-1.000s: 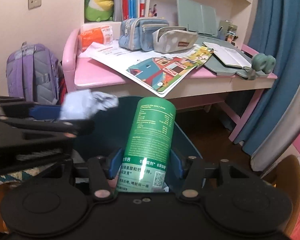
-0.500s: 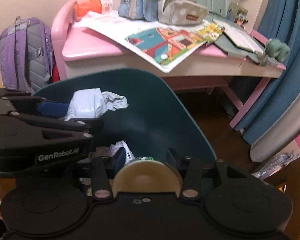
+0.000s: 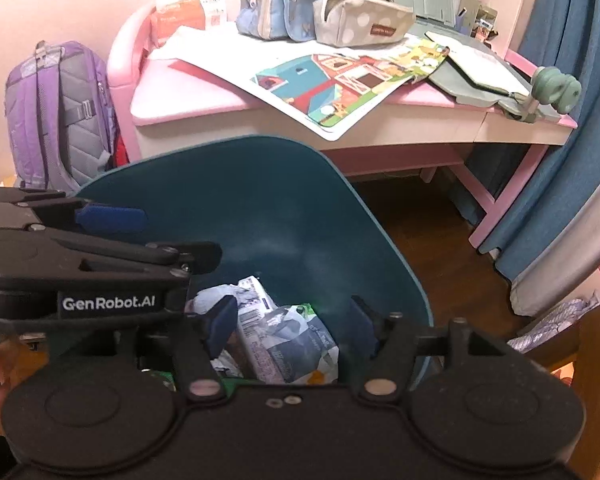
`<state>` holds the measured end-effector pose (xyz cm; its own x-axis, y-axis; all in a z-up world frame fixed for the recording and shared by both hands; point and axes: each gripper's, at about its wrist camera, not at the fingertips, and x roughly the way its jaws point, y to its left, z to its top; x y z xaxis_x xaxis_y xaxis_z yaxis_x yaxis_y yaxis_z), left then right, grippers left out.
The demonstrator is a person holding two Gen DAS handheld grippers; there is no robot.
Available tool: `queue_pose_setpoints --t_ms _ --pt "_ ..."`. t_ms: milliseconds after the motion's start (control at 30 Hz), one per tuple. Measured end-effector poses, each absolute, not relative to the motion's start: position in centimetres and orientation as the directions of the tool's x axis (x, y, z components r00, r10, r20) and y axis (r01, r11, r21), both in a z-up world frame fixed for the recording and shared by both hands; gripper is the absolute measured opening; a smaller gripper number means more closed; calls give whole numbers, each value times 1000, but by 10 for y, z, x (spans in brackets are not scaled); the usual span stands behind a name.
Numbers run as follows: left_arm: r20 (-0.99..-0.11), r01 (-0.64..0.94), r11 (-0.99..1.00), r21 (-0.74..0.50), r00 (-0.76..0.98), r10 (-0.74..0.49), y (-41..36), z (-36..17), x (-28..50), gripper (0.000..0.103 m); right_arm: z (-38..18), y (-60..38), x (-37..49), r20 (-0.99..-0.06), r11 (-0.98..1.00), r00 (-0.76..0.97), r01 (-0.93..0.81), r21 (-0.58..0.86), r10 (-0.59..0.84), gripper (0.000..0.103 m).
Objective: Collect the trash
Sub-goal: 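Open both tools to drop grey bag and green can into the bin, then move both tools back down toward the red bag and snack stick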
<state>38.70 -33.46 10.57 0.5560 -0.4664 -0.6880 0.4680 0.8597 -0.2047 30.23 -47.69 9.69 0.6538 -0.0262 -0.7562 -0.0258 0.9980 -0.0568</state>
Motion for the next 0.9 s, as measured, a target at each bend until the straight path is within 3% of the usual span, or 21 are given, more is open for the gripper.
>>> queue_pose_setpoints --t_ms 567,900 --pt "-583 500 844 -192 633 -508 -281 156 319 81 140 -431 239 -674 994 736 -100 -32 53 68" --pt "-535 450 877 -171 705 -466 -211 170 278 82 154 -371 207 -627 980 766 -198 -19 143 77"
